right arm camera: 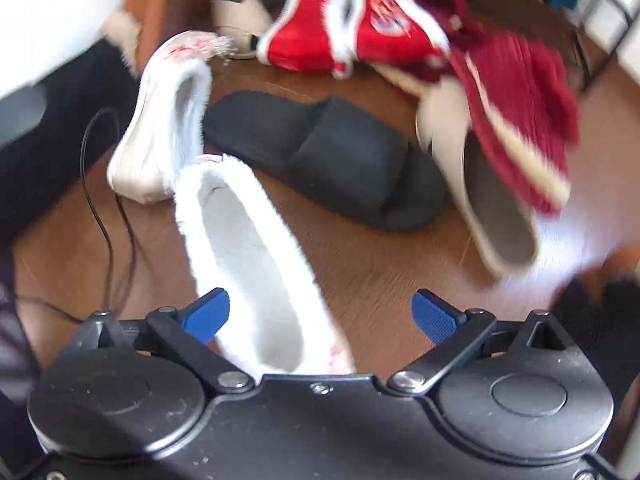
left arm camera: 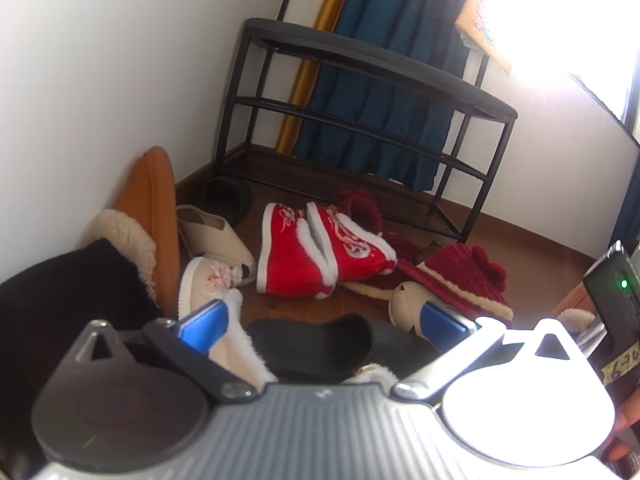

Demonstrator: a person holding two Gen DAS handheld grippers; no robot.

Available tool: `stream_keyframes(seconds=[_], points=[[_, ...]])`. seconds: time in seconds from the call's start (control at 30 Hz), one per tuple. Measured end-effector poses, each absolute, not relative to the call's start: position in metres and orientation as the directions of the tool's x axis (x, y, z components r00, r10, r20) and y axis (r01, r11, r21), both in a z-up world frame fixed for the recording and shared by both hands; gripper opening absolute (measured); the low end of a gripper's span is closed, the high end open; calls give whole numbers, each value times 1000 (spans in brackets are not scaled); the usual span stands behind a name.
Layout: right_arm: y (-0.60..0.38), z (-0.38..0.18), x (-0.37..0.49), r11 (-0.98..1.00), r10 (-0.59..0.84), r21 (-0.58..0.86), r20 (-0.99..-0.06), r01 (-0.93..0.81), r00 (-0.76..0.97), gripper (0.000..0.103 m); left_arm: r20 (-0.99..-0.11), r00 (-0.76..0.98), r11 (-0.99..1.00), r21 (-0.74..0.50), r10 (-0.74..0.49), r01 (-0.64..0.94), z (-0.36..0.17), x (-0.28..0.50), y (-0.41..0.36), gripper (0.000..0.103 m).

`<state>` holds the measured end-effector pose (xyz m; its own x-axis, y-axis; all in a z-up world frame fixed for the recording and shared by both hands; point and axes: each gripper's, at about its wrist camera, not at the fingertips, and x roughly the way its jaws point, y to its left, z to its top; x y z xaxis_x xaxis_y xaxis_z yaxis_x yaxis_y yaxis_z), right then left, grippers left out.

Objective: Organize scattered shoes
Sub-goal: 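Close the right tool on the slipper's fur rim, then lift and set the slipper down beside the black slide, open right tool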

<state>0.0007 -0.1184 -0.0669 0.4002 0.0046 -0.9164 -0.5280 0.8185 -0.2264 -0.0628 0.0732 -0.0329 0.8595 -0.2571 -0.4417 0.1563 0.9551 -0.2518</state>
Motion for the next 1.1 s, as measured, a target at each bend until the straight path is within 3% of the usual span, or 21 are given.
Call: stream_keyframes(seconds=[0.07,0.13,0.3,0.37,0.4,0.57,0.7,0.83,1.1], points=[[-109,-80,3,728,-28,-296,-914,-618,405,86,-447,861,959,-243,-244,146,-34,-64,74,103],[-103,-97,10,701,-22,-284,-925,-654,379,62,-455,861,964,-233,-227,131,-35,-64,76,102],[-96,-131,13,650,-13,-248,-949,-718,316,59,-471,858,969,-222,-205,109,-39,-63,76,102],[-98,-135,13,655,24,-202,-958,-728,286,36,-474,857,971,-211,-202,112,-40,-62,74,103],[-99,-133,14,672,51,-166,-962,-722,269,5,-476,856,972,-206,-201,114,-40,-62,73,103],[-122,-128,24,873,132,-9,-958,-487,254,6,-478,854,973,-192,-205,126,-41,-63,67,102],[-159,-128,24,975,185,147,-954,-168,237,6,-471,858,972,-202,-206,122,-40,-65,70,102],[-197,-131,-1,948,206,259,-942,185,265,6,-464,859,967,-223,-217,124,-38,-66,71,102],[-194,-136,-7,921,197,289,-924,260,328,6,-451,861,967,-204,-233,155,-37,-70,66,102]])
